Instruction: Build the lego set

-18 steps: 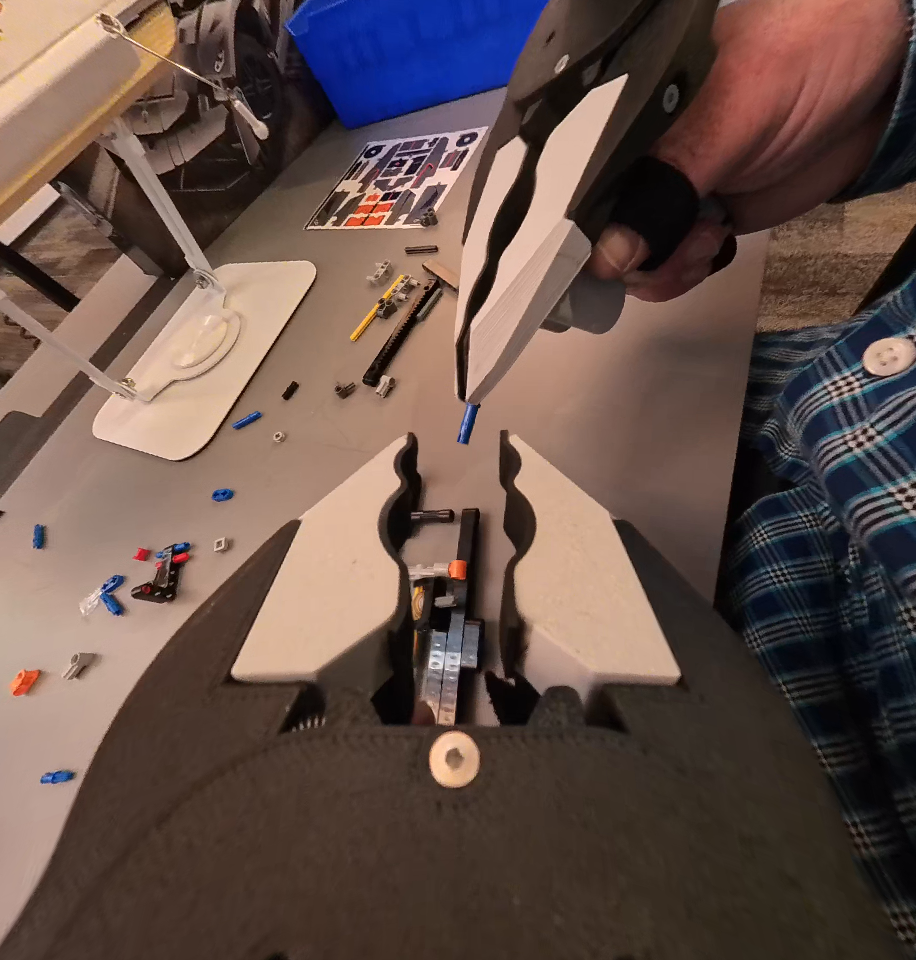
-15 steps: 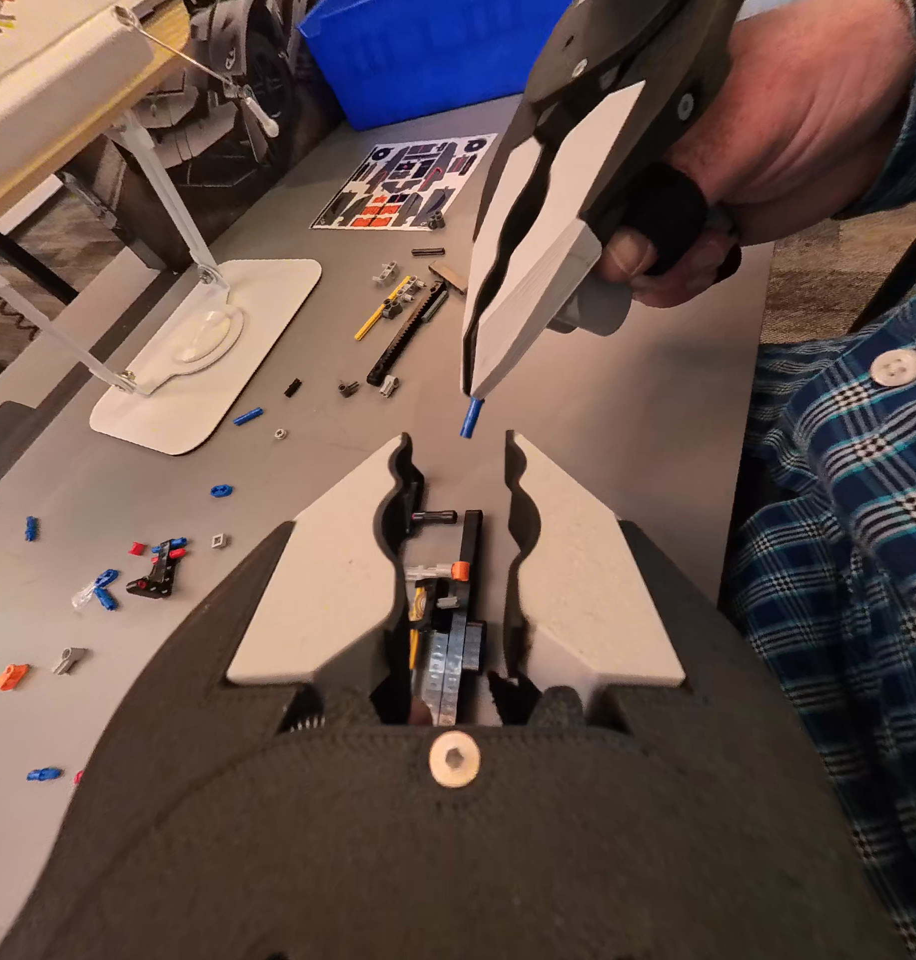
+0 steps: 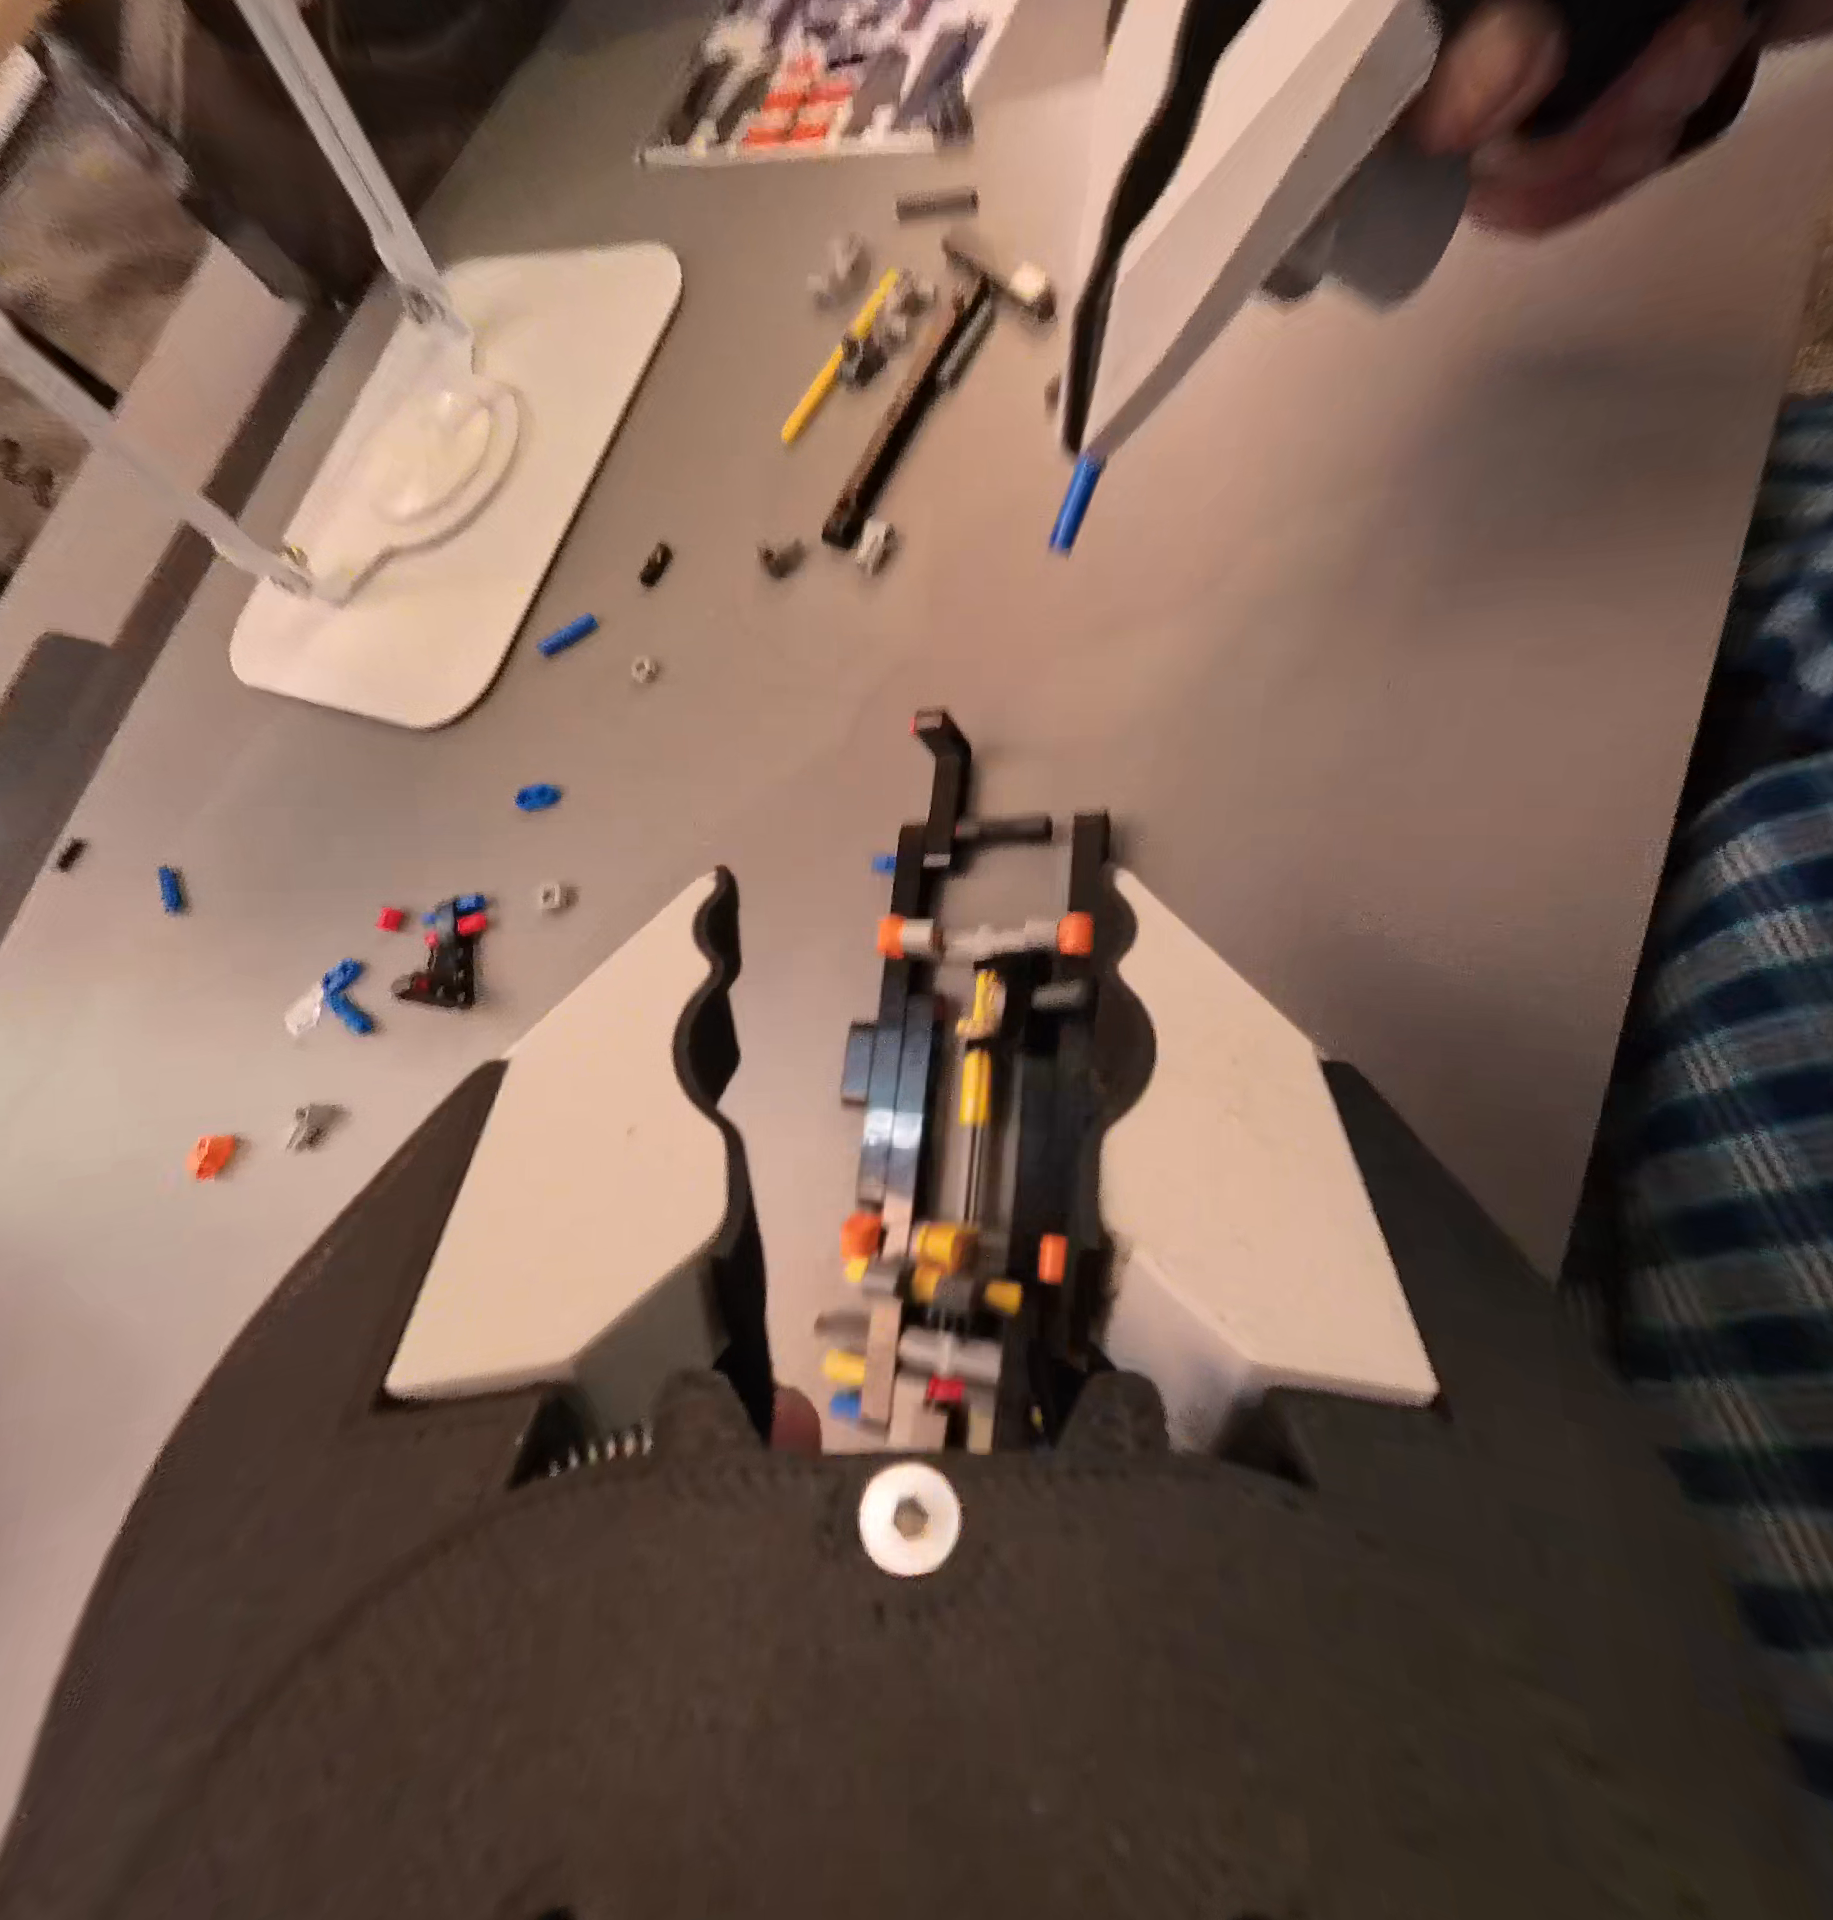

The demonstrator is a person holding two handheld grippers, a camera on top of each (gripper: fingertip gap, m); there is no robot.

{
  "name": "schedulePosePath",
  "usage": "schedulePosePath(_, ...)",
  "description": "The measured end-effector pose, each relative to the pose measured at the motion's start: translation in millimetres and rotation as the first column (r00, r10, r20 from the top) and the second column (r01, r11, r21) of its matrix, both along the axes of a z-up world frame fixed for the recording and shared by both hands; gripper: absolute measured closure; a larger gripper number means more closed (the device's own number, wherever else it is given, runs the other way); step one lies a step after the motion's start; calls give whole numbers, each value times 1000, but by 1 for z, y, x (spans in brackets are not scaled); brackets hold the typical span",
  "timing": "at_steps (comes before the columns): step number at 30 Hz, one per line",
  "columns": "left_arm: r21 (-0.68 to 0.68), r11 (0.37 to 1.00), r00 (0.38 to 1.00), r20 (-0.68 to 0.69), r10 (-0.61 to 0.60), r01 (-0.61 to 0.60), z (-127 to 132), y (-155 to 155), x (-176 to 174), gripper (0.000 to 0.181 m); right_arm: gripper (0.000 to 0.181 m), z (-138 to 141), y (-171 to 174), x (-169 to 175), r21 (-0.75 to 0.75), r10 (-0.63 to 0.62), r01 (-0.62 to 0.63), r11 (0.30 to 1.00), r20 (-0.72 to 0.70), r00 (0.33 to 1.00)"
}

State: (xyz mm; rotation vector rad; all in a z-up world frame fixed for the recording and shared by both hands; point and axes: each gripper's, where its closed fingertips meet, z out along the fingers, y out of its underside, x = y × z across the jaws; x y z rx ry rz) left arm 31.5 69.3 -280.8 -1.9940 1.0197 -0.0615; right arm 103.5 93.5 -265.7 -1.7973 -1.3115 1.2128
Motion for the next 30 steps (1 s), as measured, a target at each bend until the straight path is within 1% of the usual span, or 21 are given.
schedulePosePath(2, -52, 999, 1000, -13, 8, -8, -4, -6, -16, 111, 180, -2, 4, 2, 15, -9, 9, 1000, 14, 1000)
schedulePosePath(4, -134, 991, 1000, 4, 16, -16, -11, -15, -29, 104, 180, -5, 8, 5, 29, -20, 19, 999, 28, 999)
schedulePosePath(7, -271, 963, 1000, 24, 11, -4, -27, -33, -41, 102, 180, -7, 13, 7, 38, -33, 31, 999, 39, 999)
schedulePosePath(12, -366, 931, 1000, 11, 13, -8, -51, -43, -49, 99, 180, -11, 16, 8, 57, -40, 37, 998, 58, 997)
schedulePosePath(15, -424, 905, 999, 24, 45, -31, -61, -49, -47, 106, 180, -13, 17, 8, 68, -46, 41, 997, 71, 996)
schedulePosePath(17, -408, 909, 994, 27, 104, -84, -65, -47, -49, 112, 180, -16, 20, 10, 83, -53, 45, 995, 87, 995)
schedulePosePath(19, -405, 908, 990, 40, 134, -106, -65, -48, -46, 111, 180, -20, 23, 11, 94, -61, 51, 994, 103, 993)
schedulePosePath(24, -398, 895, 972, 30, 233, -202, -65, -51, -44, 115, 180, -29, 25, 12, 121, -65, 48, 991, 143, 988)
schedulePosePath(30, -400, 873, 944, 55, 326, -279, -64, -58, -33, 107, 180, -46, 25, 11, 169, -57, 21, 985, 211, 976)
